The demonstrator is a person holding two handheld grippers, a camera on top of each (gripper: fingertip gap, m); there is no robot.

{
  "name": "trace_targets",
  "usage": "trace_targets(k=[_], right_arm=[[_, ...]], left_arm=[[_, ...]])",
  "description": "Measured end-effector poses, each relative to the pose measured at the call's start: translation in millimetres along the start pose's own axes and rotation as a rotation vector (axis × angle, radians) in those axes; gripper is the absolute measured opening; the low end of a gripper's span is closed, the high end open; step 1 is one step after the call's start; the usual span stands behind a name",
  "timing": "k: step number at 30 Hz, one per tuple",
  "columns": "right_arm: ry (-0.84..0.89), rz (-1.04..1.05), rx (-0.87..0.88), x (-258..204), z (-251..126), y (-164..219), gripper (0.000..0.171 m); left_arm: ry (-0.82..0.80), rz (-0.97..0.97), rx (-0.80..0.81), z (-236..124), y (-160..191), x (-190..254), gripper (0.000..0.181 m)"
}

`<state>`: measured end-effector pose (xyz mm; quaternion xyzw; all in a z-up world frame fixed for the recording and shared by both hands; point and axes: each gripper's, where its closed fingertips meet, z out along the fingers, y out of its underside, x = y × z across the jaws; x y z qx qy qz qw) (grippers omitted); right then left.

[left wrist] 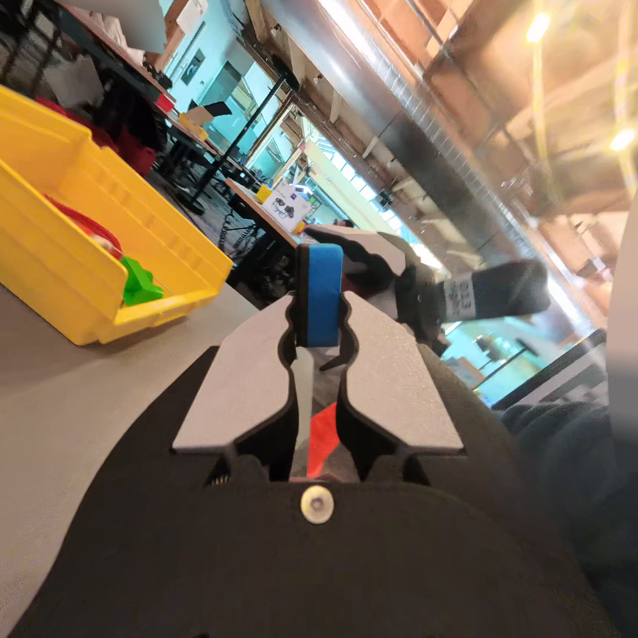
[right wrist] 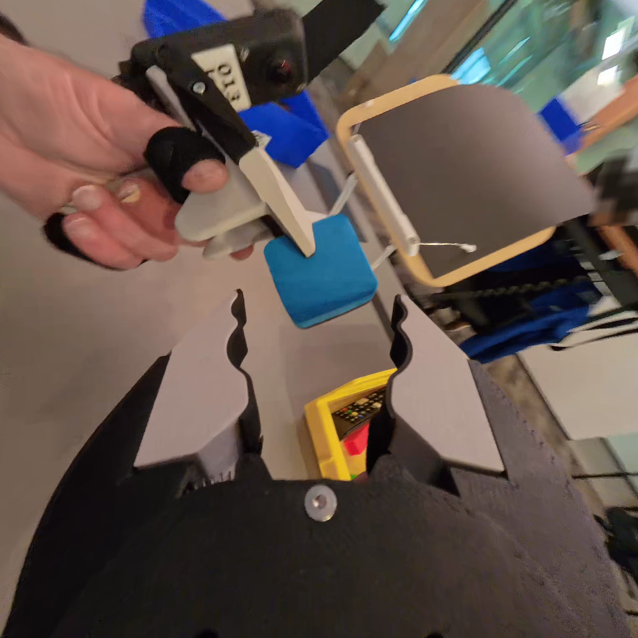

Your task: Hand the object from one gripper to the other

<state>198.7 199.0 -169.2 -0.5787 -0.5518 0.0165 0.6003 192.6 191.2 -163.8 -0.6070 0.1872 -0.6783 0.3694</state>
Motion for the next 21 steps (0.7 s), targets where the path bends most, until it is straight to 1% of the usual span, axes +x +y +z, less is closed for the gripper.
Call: trace_targets(k=[2,4,5,7,8,12,17,21], right_arm=[[0.121,-0.078,0.024,3,3,0,0.084],[0.181,-0.173,-0.011,3,9,5,0.084],[0.179,-0.207,-0.032,1,12,7,0.083],[0.154,-0.247,-0.078,-3,16,13,0.069],[0.140,-0.258,-0.098,-5,17,14,0.065],[0.140,-0.280,-0.149,-5,19,19,0.062],[0.124,-0.247,-0.129,-8,18,19,0.061],[0.135,-0.263,-0.132,-7,16,18,0.062]], left_arm=[[0.022,-0.075,0.007,3,4,-1,0.021],[0.024,-0.105,-0.022,7,12,0,0.021],[0.019,-0.106,-0.041,9,16,1,0.021],[-0.004,-0.101,-0.071,11,22,1,0.021],[-0.017,-0.096,-0.077,11,23,0,0.021],[-0.040,-0.106,-0.079,11,23,-4,0.021],[-0.039,-0.078,-0.092,11,26,-5,0.022],[-0.042,-0.060,-0.102,11,25,-2,0.021]])
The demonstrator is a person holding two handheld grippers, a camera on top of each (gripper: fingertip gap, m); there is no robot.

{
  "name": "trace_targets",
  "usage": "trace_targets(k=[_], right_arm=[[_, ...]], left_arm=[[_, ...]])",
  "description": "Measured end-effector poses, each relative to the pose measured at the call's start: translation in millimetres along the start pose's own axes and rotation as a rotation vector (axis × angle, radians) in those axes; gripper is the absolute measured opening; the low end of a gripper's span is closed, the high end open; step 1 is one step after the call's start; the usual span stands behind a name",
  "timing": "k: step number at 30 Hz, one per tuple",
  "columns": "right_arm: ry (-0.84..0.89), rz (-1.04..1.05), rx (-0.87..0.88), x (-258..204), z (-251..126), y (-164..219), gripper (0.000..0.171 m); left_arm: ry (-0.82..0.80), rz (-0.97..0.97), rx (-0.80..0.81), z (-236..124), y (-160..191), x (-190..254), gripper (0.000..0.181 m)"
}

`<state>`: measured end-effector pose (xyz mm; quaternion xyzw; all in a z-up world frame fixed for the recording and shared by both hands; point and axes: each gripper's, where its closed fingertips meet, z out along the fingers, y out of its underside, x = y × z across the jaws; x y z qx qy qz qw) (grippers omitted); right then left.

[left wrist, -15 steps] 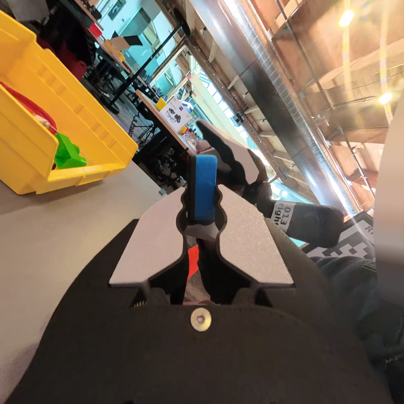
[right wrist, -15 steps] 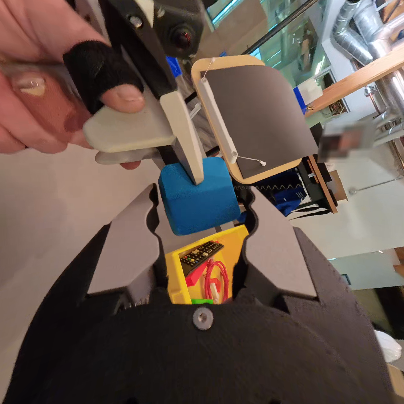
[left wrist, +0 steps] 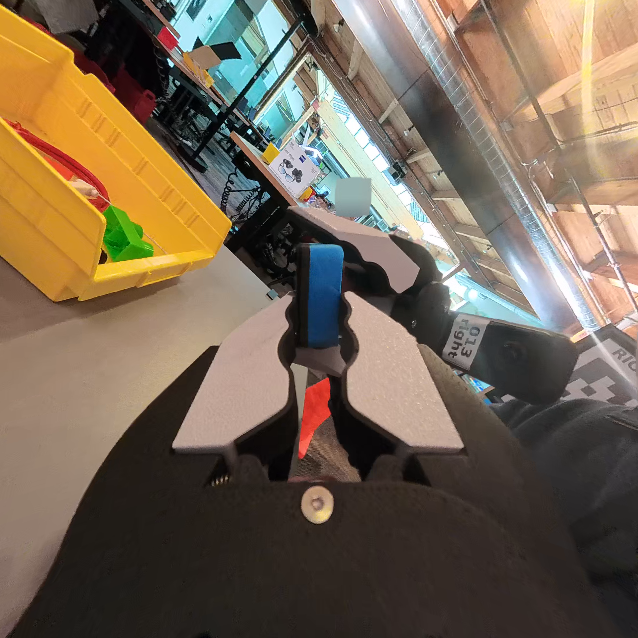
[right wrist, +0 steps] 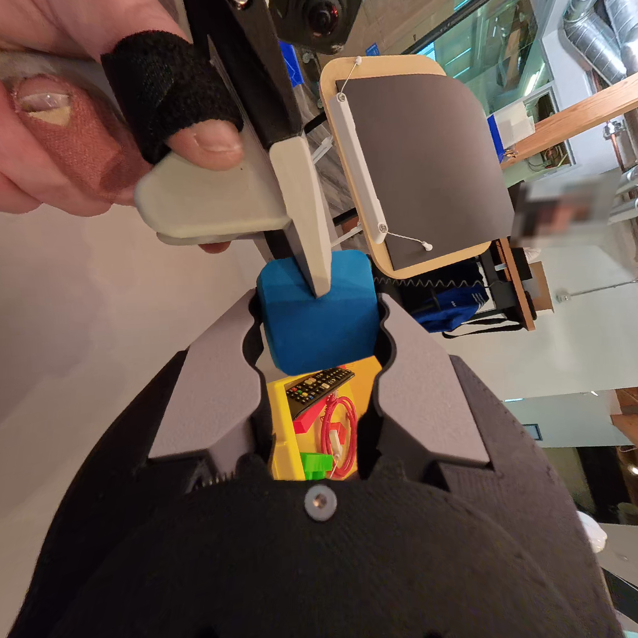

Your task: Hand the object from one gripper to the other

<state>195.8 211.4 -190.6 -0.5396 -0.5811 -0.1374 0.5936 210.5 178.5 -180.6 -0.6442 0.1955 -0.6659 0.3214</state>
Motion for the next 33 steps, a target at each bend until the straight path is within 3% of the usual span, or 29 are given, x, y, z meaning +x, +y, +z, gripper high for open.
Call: trace_targets(k=[8,15,23,26,33], right_arm=[[-0.138,0.040,-0.078,-12,0,10,0.062],[-0.131,-0.027,-0.119,-13,2,16,0.059],[-0.165,0.048,-0.109,-12,0,20,0.058],[-0.257,0.090,-0.100,-21,-3,23,0.058],[-0.575,0.169,-0.109,-50,-14,29,0.058]], left_arm=[[-0.116,0.150,-0.064,3,9,-5,0.021],[-0.218,0.294,-0.120,5,12,-7,0.021],[-0.177,0.355,-0.114,5,10,-1,0.026],[-0.208,0.533,-0.127,0,5,3,0.039],[-0.400,1.225,-0.324,-7,4,-2,0.074]])
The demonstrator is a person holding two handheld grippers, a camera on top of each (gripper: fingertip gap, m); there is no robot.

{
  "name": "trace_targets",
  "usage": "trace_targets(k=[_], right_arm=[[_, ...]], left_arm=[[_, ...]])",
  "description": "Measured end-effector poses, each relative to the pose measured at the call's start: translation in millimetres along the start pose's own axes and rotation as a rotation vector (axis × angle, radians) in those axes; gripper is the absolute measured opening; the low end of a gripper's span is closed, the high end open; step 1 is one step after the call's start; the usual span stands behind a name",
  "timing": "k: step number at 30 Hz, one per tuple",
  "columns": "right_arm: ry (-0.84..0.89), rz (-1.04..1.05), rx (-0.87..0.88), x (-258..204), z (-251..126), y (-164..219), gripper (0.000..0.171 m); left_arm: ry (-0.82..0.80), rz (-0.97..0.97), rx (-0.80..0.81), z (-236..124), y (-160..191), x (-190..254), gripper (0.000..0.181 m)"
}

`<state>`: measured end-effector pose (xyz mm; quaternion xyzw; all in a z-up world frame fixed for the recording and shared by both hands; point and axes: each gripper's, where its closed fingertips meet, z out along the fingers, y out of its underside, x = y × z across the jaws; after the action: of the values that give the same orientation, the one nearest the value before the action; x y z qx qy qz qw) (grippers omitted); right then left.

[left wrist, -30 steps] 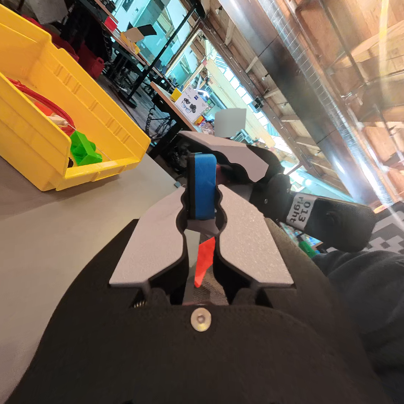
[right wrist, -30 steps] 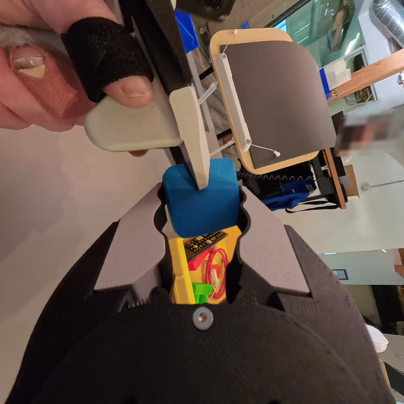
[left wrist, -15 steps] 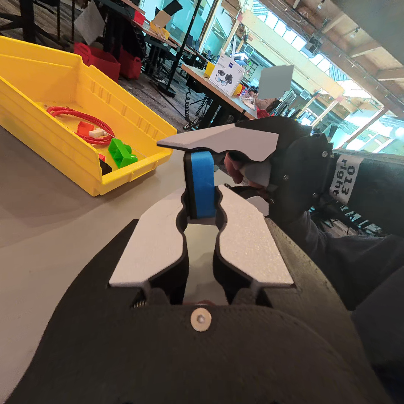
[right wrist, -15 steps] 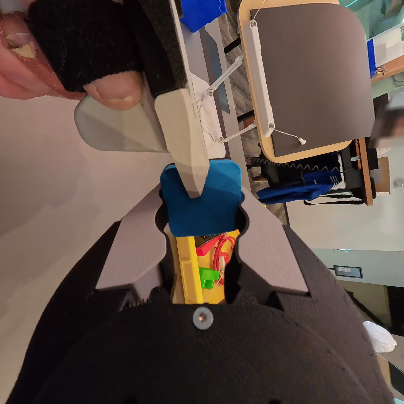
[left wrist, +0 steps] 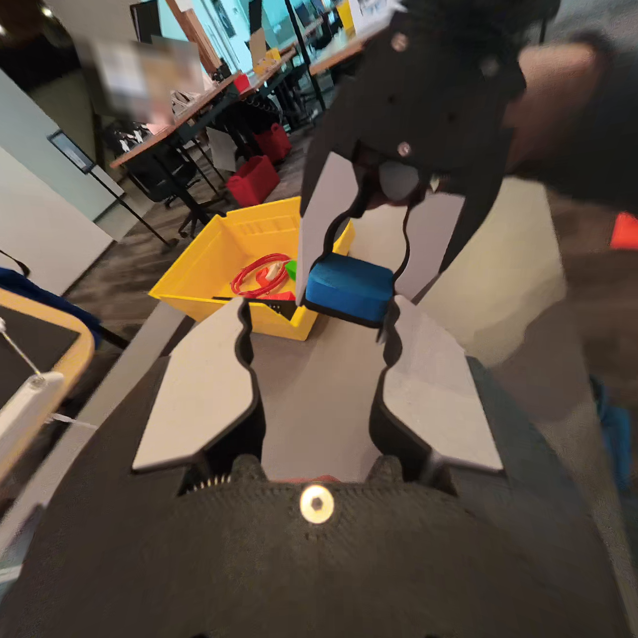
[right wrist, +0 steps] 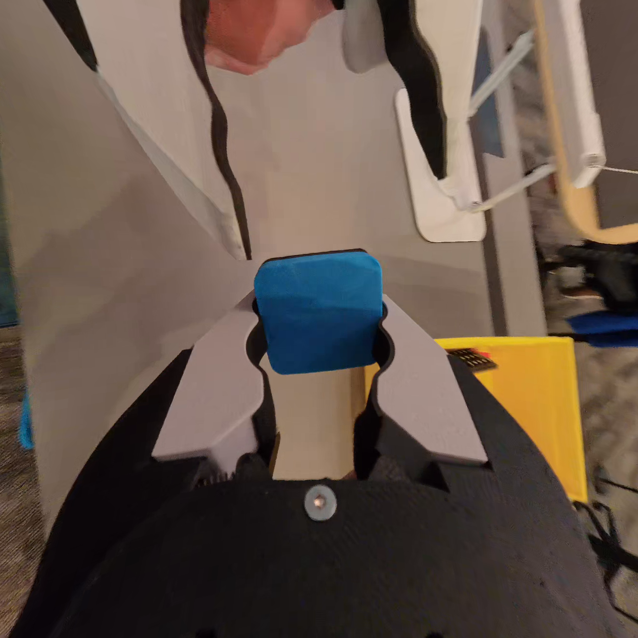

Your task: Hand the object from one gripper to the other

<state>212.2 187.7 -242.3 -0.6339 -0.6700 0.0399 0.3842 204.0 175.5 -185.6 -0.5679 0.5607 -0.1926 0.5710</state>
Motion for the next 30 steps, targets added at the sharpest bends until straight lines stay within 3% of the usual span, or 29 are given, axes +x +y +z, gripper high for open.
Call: trace_targets(k=[2,13,30], right_arm=[[-0.079,-0.004,0.004,-6,0,1,0.058],[-0.241,-0.065,-0.003,-23,3,-1,0.058],[-0.266,-0.033,0.021,-22,1,-6,0.061]], left_arm=[[0.040,0.042,-0.025,3,4,7,0.075],[0.237,-0.138,-0.004,15,16,34,0.053],[0.233,-0.174,0.062,11,13,34,0.051]])
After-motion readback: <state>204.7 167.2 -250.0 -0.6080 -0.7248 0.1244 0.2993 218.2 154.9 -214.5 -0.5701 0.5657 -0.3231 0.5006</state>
